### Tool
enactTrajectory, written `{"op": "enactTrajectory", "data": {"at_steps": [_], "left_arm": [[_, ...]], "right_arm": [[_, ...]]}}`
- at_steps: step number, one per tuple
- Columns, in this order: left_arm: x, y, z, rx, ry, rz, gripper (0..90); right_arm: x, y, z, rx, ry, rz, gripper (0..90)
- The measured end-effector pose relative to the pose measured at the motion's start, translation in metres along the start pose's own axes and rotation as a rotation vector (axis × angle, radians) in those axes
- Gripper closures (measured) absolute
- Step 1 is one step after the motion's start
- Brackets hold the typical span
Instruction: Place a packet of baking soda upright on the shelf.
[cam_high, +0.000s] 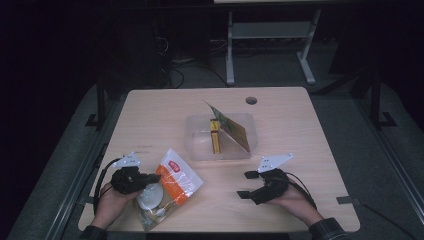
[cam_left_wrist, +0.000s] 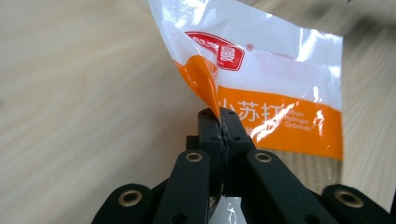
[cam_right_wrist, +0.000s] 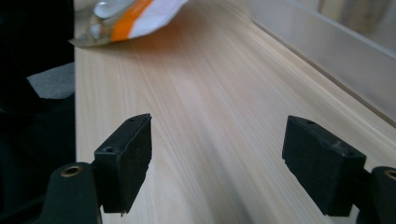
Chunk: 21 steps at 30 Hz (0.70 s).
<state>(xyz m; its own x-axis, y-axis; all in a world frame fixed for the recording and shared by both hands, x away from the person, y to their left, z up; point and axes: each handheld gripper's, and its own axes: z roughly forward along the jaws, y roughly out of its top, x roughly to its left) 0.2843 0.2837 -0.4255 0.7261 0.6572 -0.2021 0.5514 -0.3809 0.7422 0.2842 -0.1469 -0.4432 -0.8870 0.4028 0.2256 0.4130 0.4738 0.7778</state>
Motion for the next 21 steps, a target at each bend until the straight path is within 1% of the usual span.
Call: {"op": "enactTrajectory", "data": {"at_steps": [3,6,7,9,13,17,19,20,21], "left_arm": [[-0.008,0.009,-0.003,-0.058,0.0,0.006,89.6],[-0.017,0.017,-0.001,-0.113,0.004,0.015,89.6],[-0.021,0.02,0.0,-0.132,0.007,0.017,89.7],[-0.027,0.025,0.0,-0.158,0.0,0.022,89.7],[-0.039,0.034,0.001,-0.199,-0.025,0.04,89.7],[-0.049,0.04,-0.001,-0.232,-0.044,0.057,89.8],[-0.052,0.043,-0.003,-0.25,-0.048,0.063,89.8],[-0.053,0.044,-0.004,-0.262,-0.05,0.061,89.8],[-0.053,0.045,-0.005,-0.268,-0.053,0.065,89.8]], "right_arm": [[0.005,0.006,0.006,-0.012,0.018,-0.022,23.7],[0.009,0.013,0.013,-0.035,0.049,-0.021,23.2],[0.011,0.015,0.016,-0.037,0.06,-0.03,23.2],[0.014,0.021,0.02,-0.057,0.071,-0.034,23.2],[0.016,0.033,0.027,-0.122,0.085,-0.028,23.3],[0.014,0.042,0.033,-0.172,0.084,-0.023,24.1],[0.012,0.045,0.037,-0.181,0.087,-0.019,24.2],[0.012,0.047,0.038,-0.195,0.075,-0.026,25.9],[0.011,0.049,0.039,-0.214,0.084,-0.027,29.0]]}}
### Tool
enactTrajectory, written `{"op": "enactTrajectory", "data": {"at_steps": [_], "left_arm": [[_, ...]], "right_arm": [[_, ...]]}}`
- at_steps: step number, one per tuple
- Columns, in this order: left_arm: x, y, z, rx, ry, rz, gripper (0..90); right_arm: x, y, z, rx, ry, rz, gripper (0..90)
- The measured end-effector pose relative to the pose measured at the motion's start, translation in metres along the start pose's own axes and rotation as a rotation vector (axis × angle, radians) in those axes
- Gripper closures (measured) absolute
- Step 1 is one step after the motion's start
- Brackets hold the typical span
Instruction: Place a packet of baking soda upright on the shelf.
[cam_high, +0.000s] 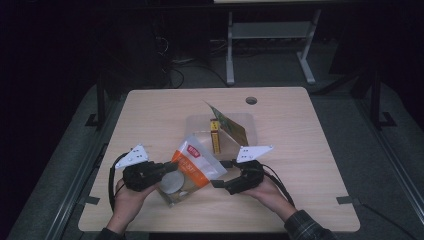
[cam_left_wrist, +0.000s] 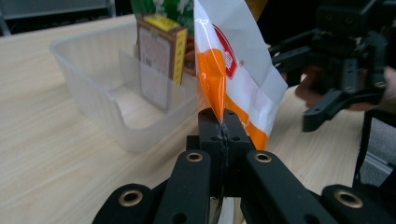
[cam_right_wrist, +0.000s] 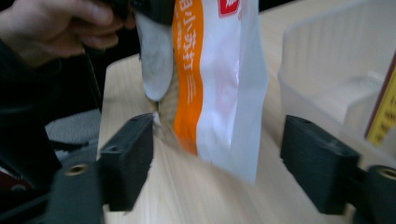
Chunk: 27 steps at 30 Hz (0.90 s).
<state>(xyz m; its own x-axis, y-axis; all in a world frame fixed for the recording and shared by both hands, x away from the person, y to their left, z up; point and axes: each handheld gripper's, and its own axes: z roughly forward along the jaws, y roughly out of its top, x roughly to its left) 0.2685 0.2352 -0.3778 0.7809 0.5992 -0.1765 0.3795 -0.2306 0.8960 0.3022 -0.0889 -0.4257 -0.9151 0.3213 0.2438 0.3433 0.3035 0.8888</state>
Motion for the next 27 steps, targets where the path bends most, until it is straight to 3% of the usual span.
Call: {"op": "enactTrajectory", "data": {"at_steps": [7,11,15,19,27], "left_arm": [[-0.003,0.008,-0.007,-0.071,-0.026,-0.015,89.8],[-0.005,0.008,-0.006,-0.074,-0.032,-0.01,89.8],[-0.004,0.007,-0.004,-0.068,-0.033,-0.019,89.7],[-0.002,0.006,-0.005,-0.077,-0.027,-0.022,89.7],[-0.001,0.001,0.001,-0.054,0.011,0.002,89.0]], "right_arm": [[-0.005,0.009,0.013,-0.061,0.047,0.033,40.0],[-0.005,0.012,0.018,-0.083,0.082,0.046,53.1],[-0.003,0.013,0.021,-0.095,0.101,0.032,74.1],[-0.002,0.015,0.021,-0.092,0.147,0.062,89.2],[0.009,0.027,0.016,-0.087,0.202,-0.034,90.0]]}}
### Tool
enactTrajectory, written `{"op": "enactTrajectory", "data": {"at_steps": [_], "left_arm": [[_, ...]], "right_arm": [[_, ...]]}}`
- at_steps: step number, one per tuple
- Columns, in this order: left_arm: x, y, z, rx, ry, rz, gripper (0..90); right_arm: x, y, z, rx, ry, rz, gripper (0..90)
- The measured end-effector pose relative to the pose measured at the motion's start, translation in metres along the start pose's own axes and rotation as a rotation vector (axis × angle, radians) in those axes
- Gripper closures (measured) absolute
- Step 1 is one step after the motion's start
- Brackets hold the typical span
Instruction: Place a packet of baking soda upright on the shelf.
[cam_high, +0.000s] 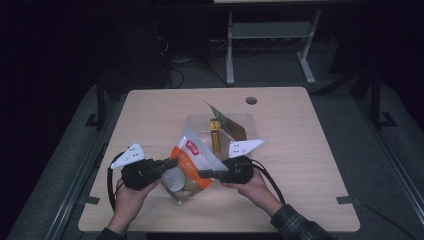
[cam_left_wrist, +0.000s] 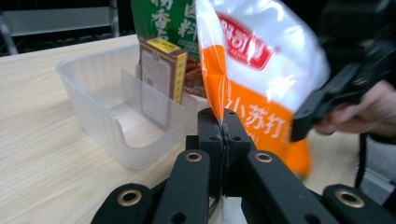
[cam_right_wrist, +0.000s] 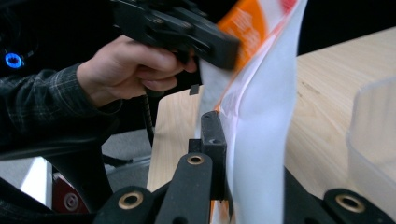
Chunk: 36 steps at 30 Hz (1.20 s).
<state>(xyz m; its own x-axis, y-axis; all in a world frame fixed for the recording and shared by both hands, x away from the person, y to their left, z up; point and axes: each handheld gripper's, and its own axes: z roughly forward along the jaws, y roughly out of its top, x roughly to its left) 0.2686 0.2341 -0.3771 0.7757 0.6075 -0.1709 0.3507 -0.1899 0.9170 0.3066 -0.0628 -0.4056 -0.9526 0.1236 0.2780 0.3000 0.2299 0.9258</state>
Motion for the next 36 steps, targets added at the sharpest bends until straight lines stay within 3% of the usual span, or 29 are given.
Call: {"op": "enactTrajectory", "data": {"at_steps": [8,11,16,19,23,27,32,36], "left_arm": [[0.0,-0.006,0.013,0.057,0.003,0.015,83.0],[0.001,-0.007,0.014,0.065,0.009,0.008,75.6],[0.003,-0.01,0.014,0.086,0.041,0.007,55.6],[0.005,-0.013,0.013,0.076,0.061,-0.007,46.5],[0.007,-0.019,0.012,0.111,0.064,-0.004,44.2],[0.01,-0.024,0.013,0.144,0.065,-0.003,42.9],[0.013,-0.029,0.015,0.177,0.058,0.01,42.2],[0.014,-0.032,0.016,0.18,0.057,0.001,41.4]], "right_arm": [[0.005,0.015,-0.002,0.024,-0.013,-0.063,90.0],[0.008,0.019,-0.005,0.029,-0.028,-0.079,90.0],[0.013,0.029,-0.008,0.037,-0.063,-0.112,90.0],[0.013,0.04,-0.011,0.046,-0.11,-0.134,90.0],[0.012,0.051,-0.016,0.032,-0.142,-0.141,90.0],[0.008,0.064,-0.019,0.044,-0.216,-0.169,90.0],[0.005,0.078,-0.017,0.062,-0.276,-0.16,90.0],[0.002,0.087,-0.017,0.068,-0.305,-0.174,90.0]]}}
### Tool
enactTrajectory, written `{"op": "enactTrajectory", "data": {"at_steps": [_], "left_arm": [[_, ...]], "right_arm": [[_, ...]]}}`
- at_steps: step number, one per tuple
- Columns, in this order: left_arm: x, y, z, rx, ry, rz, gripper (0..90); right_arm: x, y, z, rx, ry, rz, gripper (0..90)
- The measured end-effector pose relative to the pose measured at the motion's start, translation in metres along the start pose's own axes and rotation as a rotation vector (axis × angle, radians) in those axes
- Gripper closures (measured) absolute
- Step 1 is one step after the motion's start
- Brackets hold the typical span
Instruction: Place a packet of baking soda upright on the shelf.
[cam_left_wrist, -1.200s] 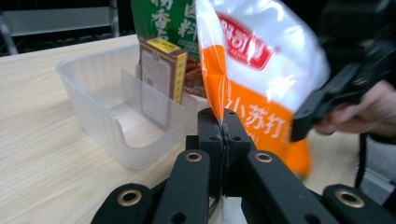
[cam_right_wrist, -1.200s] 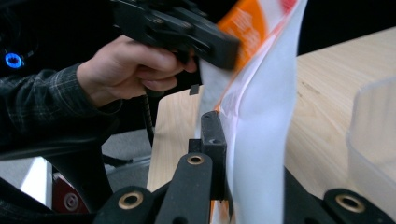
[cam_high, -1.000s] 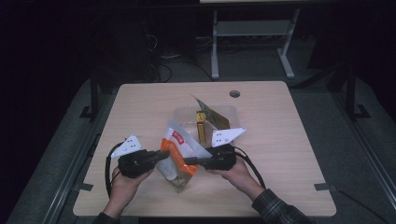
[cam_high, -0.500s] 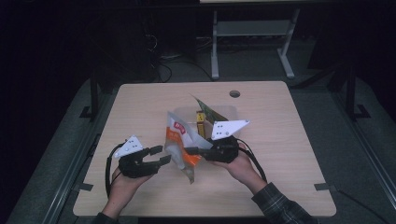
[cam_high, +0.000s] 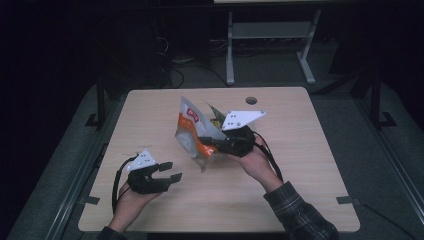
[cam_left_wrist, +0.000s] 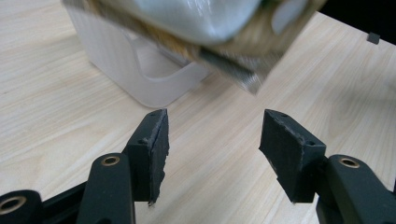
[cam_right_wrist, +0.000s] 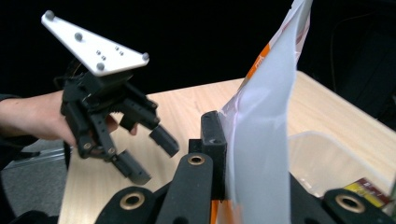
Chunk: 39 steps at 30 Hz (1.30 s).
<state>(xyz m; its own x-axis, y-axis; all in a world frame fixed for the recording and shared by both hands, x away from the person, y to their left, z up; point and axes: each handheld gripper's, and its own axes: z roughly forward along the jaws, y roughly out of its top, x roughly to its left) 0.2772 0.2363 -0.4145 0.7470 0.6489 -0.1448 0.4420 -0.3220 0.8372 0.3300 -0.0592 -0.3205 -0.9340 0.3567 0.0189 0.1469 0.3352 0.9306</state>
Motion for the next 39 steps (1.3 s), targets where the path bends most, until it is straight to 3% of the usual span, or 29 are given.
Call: {"op": "enactTrajectory", "data": {"at_steps": [5,17,29,39], "left_arm": [[0.002,-0.001,0.001,0.01,0.001,-0.012,40.9],[0.002,-0.002,0.007,0.036,-0.007,-0.007,40.2],[0.002,-0.003,0.008,0.044,-0.012,-0.011,39.7],[0.0,-0.006,0.015,0.077,-0.031,-0.002,35.6]], "right_arm": [[-0.007,0.01,-0.004,-0.001,-0.032,0.008,90.0],[-0.025,0.017,0.002,0.027,-0.179,0.042,90.0],[-0.033,0.017,0.026,0.055,-0.231,0.047,90.0],[-0.045,0.004,0.044,0.12,-0.247,0.055,90.0]]}}
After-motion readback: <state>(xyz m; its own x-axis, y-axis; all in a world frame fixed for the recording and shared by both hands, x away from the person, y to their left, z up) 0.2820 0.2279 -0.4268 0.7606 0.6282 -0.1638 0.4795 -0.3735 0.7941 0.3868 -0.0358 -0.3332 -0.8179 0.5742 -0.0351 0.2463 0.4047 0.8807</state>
